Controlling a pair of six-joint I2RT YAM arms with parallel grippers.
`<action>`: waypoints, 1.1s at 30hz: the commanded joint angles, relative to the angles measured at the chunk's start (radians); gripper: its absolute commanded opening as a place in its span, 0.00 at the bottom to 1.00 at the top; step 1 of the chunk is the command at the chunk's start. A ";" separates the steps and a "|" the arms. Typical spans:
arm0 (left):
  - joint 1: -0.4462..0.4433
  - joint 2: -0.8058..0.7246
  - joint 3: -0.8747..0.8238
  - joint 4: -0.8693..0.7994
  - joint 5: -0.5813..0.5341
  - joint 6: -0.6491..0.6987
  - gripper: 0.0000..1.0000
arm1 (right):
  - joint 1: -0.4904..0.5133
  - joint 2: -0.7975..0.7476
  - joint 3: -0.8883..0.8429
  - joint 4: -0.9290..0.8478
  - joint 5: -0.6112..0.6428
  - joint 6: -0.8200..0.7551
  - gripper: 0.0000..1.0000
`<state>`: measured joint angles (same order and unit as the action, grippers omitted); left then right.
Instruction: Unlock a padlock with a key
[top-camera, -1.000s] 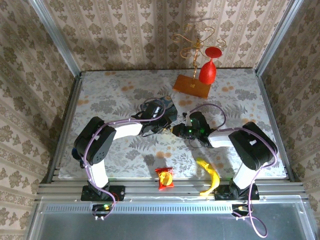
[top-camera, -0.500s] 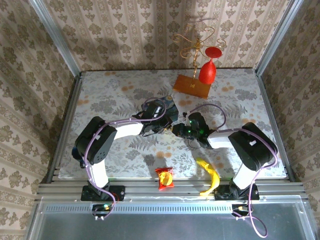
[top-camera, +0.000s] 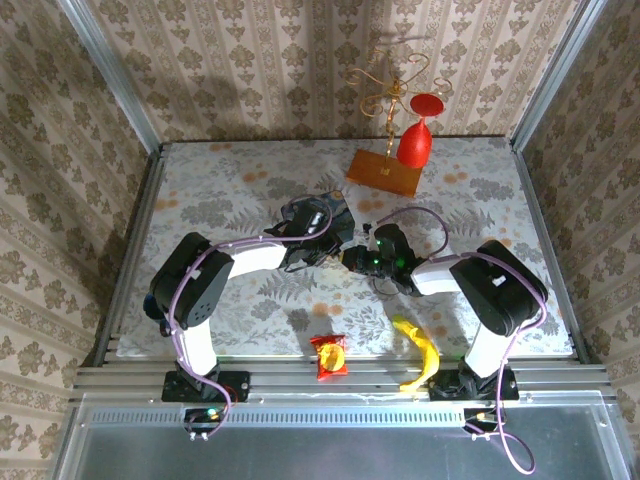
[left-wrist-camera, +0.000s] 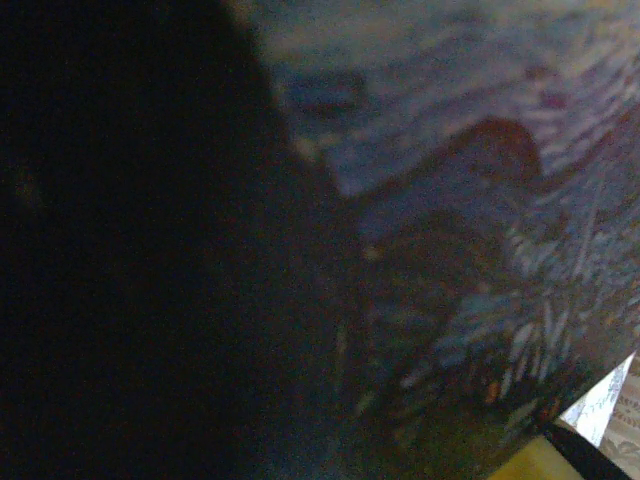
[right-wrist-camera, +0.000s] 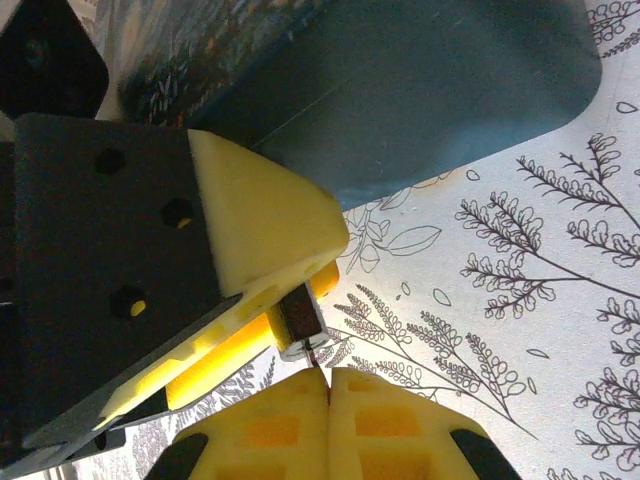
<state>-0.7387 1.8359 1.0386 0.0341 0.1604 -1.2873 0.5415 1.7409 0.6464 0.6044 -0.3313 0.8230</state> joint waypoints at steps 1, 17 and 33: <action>-0.050 -0.004 0.027 0.006 0.148 0.000 0.00 | 0.002 0.034 0.050 0.200 0.008 0.091 0.00; -0.025 -0.003 -0.005 0.081 0.146 0.024 0.00 | -0.011 0.042 -0.017 0.242 -0.030 0.204 0.00; -0.023 -0.049 -0.057 0.102 0.102 0.016 0.00 | -0.011 -0.070 -0.046 0.093 0.018 0.104 0.19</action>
<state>-0.7357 1.8259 0.9974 0.1116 0.1959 -1.2755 0.5247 1.7382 0.5991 0.7002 -0.3511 0.9730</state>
